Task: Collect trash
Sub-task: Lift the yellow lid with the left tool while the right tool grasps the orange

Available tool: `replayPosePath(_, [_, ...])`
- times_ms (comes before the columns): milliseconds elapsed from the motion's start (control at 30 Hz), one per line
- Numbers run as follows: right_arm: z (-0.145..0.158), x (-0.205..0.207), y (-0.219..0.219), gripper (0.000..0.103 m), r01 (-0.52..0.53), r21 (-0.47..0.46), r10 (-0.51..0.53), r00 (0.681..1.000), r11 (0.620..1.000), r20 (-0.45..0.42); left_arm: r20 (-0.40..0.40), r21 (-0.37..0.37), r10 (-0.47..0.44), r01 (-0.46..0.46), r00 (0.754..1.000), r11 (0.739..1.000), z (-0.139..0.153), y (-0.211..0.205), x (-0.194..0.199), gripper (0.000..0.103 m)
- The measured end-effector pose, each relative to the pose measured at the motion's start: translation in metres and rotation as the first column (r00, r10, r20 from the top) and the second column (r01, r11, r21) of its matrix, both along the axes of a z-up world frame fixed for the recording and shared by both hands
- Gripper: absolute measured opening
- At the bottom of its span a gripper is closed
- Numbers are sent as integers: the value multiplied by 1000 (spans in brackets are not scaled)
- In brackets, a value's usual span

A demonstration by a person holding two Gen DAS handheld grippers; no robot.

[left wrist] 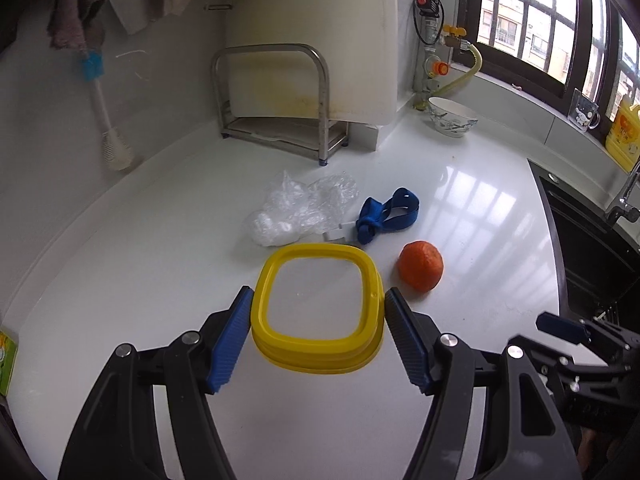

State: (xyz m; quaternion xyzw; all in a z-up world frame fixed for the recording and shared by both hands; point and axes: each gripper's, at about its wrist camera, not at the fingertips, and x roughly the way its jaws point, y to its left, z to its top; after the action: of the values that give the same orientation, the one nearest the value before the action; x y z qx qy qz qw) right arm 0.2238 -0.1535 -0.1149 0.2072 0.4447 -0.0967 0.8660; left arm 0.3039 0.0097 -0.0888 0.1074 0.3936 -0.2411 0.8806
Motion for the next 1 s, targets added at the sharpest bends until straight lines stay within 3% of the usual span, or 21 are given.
replayPosePath(233, [-3, 52, 10, 64, -18, -7, 19, 1000, 1000, 21, 4, 21, 57, -57, 998, 998, -1, 28, -9, 65])
replayPosePath(400, [-17, 78, 11, 64, 11, 5, -11, 1000, 1000, 5, -43, 5, 95, -95, 995, 995, -7, 43, -4, 65])
replayPosePath(767, [-31, 110, 21, 63, 20, -111, -27, 998, 994, -57, -18, 10, 170, -169, 985, 985, -4, 52, 4, 65])
replayPosePath(1000, [-28, 116, 35, 33, -53, -183, 39, 996, 982, -78, -6, 18, 198, -197, 980, 980, -2, 52, 5, 65])
